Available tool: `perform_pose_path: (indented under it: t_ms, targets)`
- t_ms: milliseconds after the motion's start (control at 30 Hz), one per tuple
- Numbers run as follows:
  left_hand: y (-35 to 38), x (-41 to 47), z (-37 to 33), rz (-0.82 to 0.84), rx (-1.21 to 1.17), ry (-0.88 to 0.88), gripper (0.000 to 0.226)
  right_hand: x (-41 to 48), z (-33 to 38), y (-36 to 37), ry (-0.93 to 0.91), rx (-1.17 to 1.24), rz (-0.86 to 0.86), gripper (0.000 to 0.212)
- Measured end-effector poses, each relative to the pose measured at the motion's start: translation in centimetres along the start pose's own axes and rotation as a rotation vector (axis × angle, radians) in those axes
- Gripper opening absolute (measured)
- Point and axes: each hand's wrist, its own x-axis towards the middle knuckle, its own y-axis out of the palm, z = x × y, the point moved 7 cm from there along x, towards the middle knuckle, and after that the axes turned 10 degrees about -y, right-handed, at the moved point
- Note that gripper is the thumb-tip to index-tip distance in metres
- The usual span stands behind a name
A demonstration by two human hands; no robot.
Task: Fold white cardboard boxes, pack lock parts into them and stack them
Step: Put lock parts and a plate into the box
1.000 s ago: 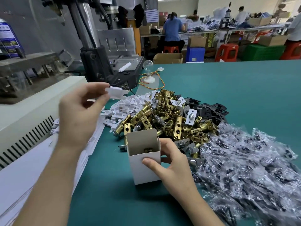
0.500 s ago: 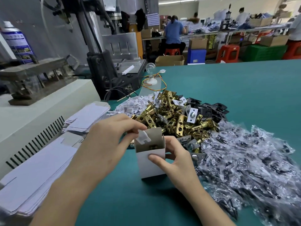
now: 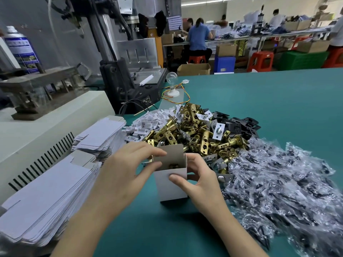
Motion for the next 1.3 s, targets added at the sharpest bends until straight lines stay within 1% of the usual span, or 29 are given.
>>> perform_pose_path:
  t_ms: [67,100,133,167,200,233,267,300,333,400,467,533,567,600,667,733,767,833,900,933,967,1033,1100,1200,1300]
  targets:
    - [0.3,-1.2,1.3,-0.099,-0.155,-0.070,0.020,0.0,-0.1,0.0,-0.002,0.008,-0.006,0.052]
    - [0.7,-1.8,2.1,-0.119,-0.226,-0.128,0.026,0.0,-0.2,0.0,-0.004,0.010,-0.005,0.053]
    - [1.5,-2.3,3.1,-0.104,-0.287,-0.201,0.039,0.0,-0.2,0.0,-0.009,0.011,-0.004,0.054]
    - [2.6,-2.6,4.1,-0.033,-0.348,-0.284,0.056,0.0,-0.1,0.0,-0.018,0.010,-0.004,0.053]
    - [4.0,-2.9,4.8,0.089,-0.387,-0.356,0.072,0.1,0.1,0.0,-0.032,0.006,-0.009,0.052]
    - [5.5,-3.0,5.2,0.221,-0.387,-0.392,0.081,0.1,0.2,-0.1,-0.052,0.000,-0.018,0.049]
    - [7.0,-3.0,5.4,0.341,-0.376,-0.395,0.082,0.1,0.4,-0.2,-0.070,-0.003,-0.029,0.045]
    - [8.2,-2.8,5.4,0.433,-0.386,-0.387,0.078,0.0,0.6,-0.4,-0.082,-0.002,-0.042,0.042]
    - [9.1,-2.4,5.4,0.488,-0.418,-0.384,0.070,0.0,0.7,-0.6,-0.091,0.001,-0.055,0.039]
    - [10.0,-1.2,5.3,0.511,-0.463,-0.373,0.053,-0.2,1.2,-1.1,-0.098,-0.008,-0.071,0.036]
    - [10.4,-0.1,5.2,0.513,-0.492,-0.332,0.043,-0.2,2.4,-2.0,-0.096,-0.030,-0.097,0.038]
    - [10.9,0.4,5.3,0.525,-0.542,-0.321,0.043,0.6,4.4,-3.8,-0.123,-0.042,-0.168,0.041]
    - [11.2,0.4,5.3,0.527,-0.584,-0.322,0.046,1.4,5.4,-5.2,-0.145,-0.049,-0.211,0.038]
    - [11.5,0.2,5.4,0.526,-0.637,-0.326,0.049,2.5,6.3,-6.8,-0.166,-0.073,-0.249,0.031]
    - [11.7,-0.4,5.5,0.519,-0.733,-0.341,0.053,5.6,7.1,-10.3,-0.176,-0.211,-0.292,0.014]
    - [11.9,-0.9,5.6,0.514,-0.770,-0.341,0.054,9.4,5.6,-13.7,-0.092,-0.416,-0.288,0.005]
    - [11.9,-1.1,5.6,0.514,-0.780,-0.336,0.054,11.2,4.1,-15.2,-0.011,-0.521,-0.265,0.006]
    - [12.2,-1.4,5.5,0.530,-0.789,-0.347,0.055,14.0,-0.2,-17.5,0.178,-0.736,-0.175,0.020]
    - [12.7,-1.7,5.3,0.548,-0.782,-0.358,0.056,15.5,-4.3,-18.3,0.355,-0.936,0.006,0.033]
    - [12.9,-1.8,5.2,0.543,-0.773,-0.354,0.054,15.7,-6.0,-18.4,0.425,-1.016,0.098,0.040]
    - [13.0,-1.8,5.2,0.523,-0.760,-0.346,0.052,15.9,-7.3,-18.6,0.470,-1.081,0.153,0.047]
    - [12.9,-1.7,5.4,0.479,-0.739,-0.319,0.049,16.1,-8.6,-19.0,0.504,-1.150,0.157,0.057]
    - [13.0,-1.6,5.5,0.466,-0.739,-0.301,0.047,16.1,-9.1,-18.9,0.533,-1.205,0.162,0.060]
    - [13.3,-1.7,5.4,0.484,-0.730,-0.301,0.044,16.2,-9.1,-18.4,0.529,-1.254,0.147,0.058]
    - [13.6,-1.7,5.6,0.495,-0.715,-0.306,0.045,16.5,-9.3,-18.1,0.524,-1.184,0.097,0.049]
